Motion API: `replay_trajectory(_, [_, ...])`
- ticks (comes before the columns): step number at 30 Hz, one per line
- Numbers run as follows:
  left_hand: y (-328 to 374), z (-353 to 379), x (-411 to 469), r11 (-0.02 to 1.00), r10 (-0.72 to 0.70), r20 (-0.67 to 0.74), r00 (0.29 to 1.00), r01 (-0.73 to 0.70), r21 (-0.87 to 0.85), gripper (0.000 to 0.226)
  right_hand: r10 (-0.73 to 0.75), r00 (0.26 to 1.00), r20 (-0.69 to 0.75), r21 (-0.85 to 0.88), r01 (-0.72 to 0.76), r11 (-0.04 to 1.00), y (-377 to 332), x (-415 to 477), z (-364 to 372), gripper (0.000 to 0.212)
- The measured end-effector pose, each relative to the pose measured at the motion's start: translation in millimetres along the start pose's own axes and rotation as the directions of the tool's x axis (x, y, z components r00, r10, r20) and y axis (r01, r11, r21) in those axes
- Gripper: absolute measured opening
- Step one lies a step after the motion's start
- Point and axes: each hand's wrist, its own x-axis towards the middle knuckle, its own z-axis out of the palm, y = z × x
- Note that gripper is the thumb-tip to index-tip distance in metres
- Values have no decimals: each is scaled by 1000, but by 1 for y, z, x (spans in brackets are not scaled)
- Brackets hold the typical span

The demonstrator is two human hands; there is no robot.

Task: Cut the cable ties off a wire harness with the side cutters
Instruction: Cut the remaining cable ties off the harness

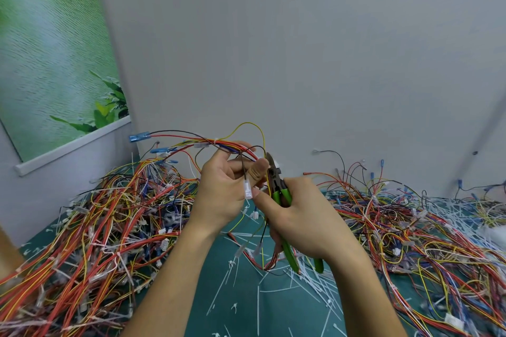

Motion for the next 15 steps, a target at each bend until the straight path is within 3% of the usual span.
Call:
replay_trajectory(6, [-3,-1,1,995,57,-46,997,-53,82,40,-24,999,26,-41,25,999,-1,0,-3,48])
replay_trajectory(15, [-2,-2,0,994,25,-2,1000,-25,106,43,-6,1000,13,-167,8,986,5,-3,-10,44])
